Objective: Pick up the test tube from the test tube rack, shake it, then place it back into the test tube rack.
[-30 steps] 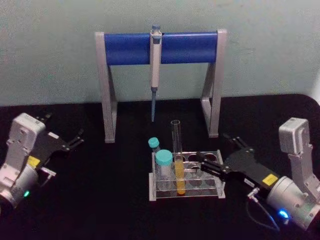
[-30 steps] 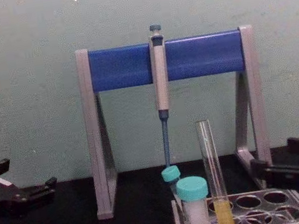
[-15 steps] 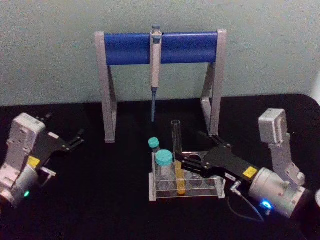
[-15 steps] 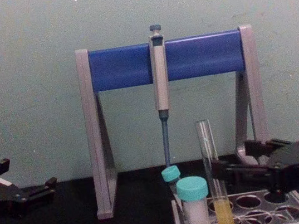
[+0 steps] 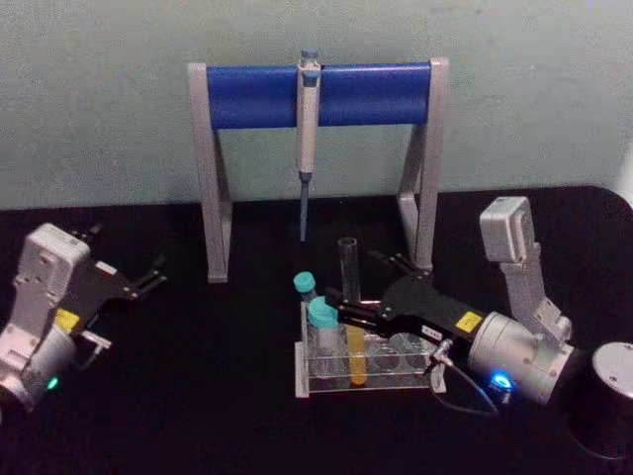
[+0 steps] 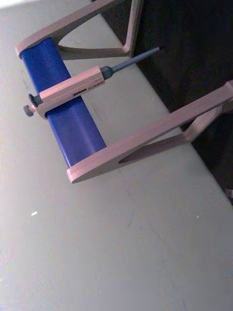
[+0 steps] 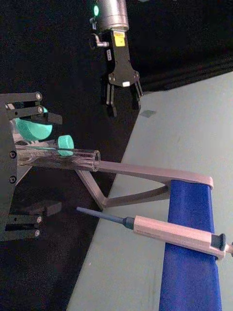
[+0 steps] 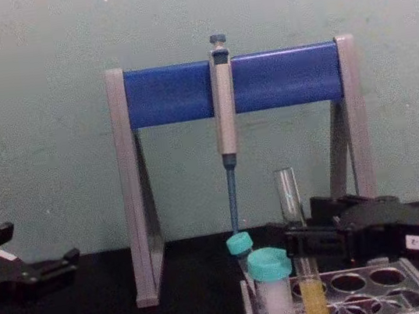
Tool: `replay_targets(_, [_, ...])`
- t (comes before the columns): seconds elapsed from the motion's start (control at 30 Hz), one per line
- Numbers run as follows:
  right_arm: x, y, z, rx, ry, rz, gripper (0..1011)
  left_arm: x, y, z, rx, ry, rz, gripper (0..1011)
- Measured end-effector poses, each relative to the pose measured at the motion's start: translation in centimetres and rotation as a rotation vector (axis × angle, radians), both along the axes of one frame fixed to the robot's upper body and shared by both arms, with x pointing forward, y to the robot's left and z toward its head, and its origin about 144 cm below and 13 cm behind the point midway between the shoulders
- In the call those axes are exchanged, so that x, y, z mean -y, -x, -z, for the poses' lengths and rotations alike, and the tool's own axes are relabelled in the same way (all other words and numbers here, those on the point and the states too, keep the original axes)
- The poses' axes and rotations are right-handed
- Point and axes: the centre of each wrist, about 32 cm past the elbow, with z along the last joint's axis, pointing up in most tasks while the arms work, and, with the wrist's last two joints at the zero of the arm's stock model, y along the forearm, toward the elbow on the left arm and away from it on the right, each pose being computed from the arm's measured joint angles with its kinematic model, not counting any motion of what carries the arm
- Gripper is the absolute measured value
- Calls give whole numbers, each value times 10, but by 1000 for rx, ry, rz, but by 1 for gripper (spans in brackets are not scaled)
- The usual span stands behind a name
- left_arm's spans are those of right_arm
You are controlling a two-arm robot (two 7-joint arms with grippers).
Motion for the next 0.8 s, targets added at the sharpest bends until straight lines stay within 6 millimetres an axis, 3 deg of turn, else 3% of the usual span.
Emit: replay_targets(0.8, [-2,-5,1,-5,6,-9,1000,0,0,0,0,0,0,1001])
